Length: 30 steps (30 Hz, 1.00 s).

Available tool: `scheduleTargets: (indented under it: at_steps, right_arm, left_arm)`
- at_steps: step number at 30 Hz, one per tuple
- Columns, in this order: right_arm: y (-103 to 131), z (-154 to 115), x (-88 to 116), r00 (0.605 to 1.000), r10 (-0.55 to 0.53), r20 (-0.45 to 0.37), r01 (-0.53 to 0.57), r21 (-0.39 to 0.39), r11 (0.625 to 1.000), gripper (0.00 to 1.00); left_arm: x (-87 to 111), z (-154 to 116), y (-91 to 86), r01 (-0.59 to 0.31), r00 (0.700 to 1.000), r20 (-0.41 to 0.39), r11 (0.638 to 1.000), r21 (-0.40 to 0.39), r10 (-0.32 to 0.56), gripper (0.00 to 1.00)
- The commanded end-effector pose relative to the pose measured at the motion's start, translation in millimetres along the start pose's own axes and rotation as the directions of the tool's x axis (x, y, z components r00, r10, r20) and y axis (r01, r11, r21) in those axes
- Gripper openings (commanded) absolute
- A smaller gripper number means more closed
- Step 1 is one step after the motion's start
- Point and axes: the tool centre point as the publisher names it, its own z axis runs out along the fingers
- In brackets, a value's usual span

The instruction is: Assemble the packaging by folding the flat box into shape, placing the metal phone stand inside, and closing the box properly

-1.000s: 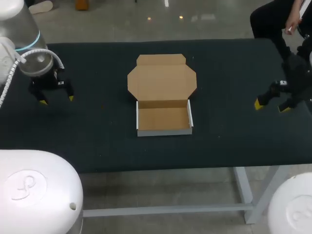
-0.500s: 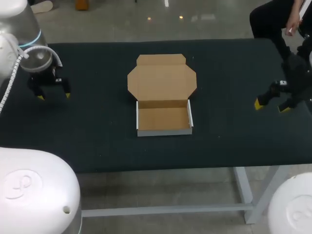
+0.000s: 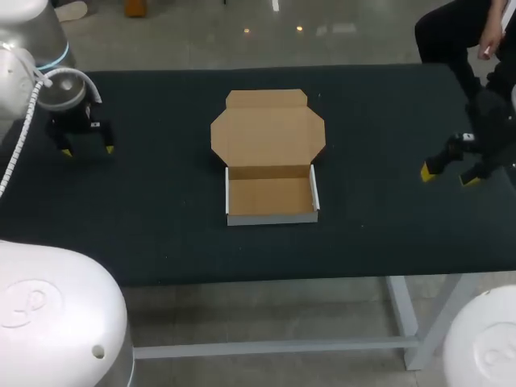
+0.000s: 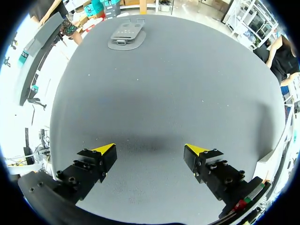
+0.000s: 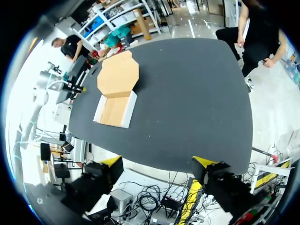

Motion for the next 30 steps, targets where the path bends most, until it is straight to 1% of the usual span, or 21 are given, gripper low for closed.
scheduleTargets:
  at_steps: [1,7,13,17,25,30]
  right_arm:
    - [-0.1,-2.4,0.1,1.0,-0.001,-0.003,0.001,0.005,1.0,1.0]
    - [-0.1,-2.4,0.1,1.0,-0.001,-0.003,0.001,0.005,1.0,1.0]
    - [-0.1,-2.4,0.1,1.0,-0.001,-0.003,0.001,0.005,1.0,1.0]
    - [-0.1,-2.4,0.1,1.0,-0.001,-0.003,0.001,0.005,1.0,1.0]
    - [-0.1,-2.4,0.1,1.0,-0.001,-0.003,0.001,0.005,1.0,1.0]
    - [-0.1,-2.4,0.1,1.0,-0.001,-0.003,0.001,0.005,1.0,1.0]
  left_arm:
    - [-6.3,4.7,-10.9,-0.001,1.0,-0.004,1.0,-0.011,0.001,1.0]
    - [-19.5,7.7,-24.9,-0.025,1.0,-0.014,1.0,0.007,0.025,1.0]
    - [-27.8,10.3,-36.3,-0.053,0.999,-0.009,0.998,0.018,0.053,1.0]
    - [-31.0,14.0,-42.8,-0.065,0.998,-0.011,0.998,0.017,0.065,1.0]
    - [-37.7,19.9,-55.8,-0.09,0.995,-0.038,0.996,0.007,0.091,1.0]
    - [-42.2,23.9,-64.5,-0.1,0.994,-0.037,0.995,0.005,0.1,1.0]
